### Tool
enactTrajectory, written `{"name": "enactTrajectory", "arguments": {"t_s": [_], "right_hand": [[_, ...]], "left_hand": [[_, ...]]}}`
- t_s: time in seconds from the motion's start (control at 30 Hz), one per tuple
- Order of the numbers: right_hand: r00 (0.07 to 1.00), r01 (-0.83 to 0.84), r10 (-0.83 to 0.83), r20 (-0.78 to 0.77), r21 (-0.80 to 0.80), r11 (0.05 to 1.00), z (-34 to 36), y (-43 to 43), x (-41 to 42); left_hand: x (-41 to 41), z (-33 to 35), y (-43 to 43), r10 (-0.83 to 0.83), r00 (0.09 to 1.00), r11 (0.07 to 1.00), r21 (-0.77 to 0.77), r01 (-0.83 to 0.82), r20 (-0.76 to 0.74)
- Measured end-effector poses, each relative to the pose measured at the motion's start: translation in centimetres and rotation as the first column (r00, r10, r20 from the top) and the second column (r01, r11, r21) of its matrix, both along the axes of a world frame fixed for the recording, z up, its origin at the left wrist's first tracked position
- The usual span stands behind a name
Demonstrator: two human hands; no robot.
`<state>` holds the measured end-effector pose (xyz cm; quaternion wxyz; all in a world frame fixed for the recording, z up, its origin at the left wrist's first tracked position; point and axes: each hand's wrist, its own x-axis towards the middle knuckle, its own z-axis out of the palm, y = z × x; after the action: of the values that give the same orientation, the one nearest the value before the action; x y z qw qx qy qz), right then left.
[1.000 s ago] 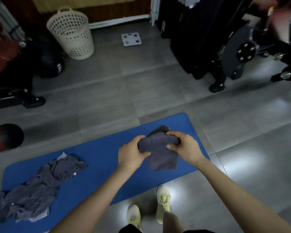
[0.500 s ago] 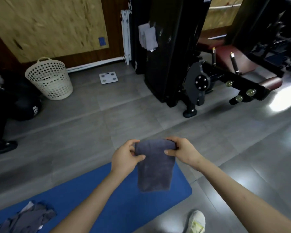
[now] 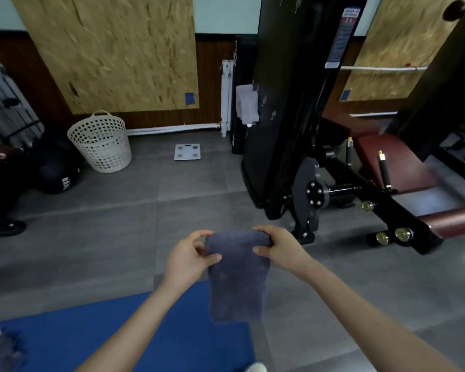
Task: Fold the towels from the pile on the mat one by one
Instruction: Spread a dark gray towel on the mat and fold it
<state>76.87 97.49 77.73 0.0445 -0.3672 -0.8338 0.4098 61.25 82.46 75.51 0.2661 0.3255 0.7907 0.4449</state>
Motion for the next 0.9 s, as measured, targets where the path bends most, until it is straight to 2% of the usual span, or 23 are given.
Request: {"name": "enactTrajectory", "arguments": {"t_s": [0.13, 0.27, 0.4, 0.57, 0.73, 0.9], "right_hand": [[0.998, 0.016, -0.015, -0.056, 0.024, 1.000, -0.3, 8.6, -1.6], [0.994, 0.088, -0.087, -0.069, 0.005, 0.996, -0.6, 18.7, -4.3], [0.964, 0.219, -0.233, -0.130, -0.115, 0.969, -0.6, 28.6, -7.6], [0.930, 0.277, -0.313, -0.195, -0.190, 0.942, -0.1, 38.7, -13.2], [0.925, 0.257, -0.307, -0.224, -0.227, 0.939, -0.6, 46.9, -20.8], [0.921, 0.212, -0.288, -0.262, -0.283, 0.935, -2.3, 55.1, -29.8]], "left_hand": [[-1.1, 0.5, 8.4, 0.041, 0.999, 0.999, -0.020, -0.041, -0.024], [-3.9, -0.3, 18.9, 0.054, 0.998, 0.998, 0.008, -0.055, 0.030], [-6.5, -0.1, 29.0, 0.089, 0.977, 0.994, 0.048, -0.100, 0.195], [-10.0, 1.1, 39.0, 0.230, 0.881, 0.939, 0.142, -0.312, 0.413], [-16.2, 1.0, 47.1, 0.305, 0.874, 0.908, 0.160, -0.386, 0.378], [-25.0, -0.5, 54.7, 0.284, 0.944, 0.950, 0.085, -0.301, 0.170]]}}
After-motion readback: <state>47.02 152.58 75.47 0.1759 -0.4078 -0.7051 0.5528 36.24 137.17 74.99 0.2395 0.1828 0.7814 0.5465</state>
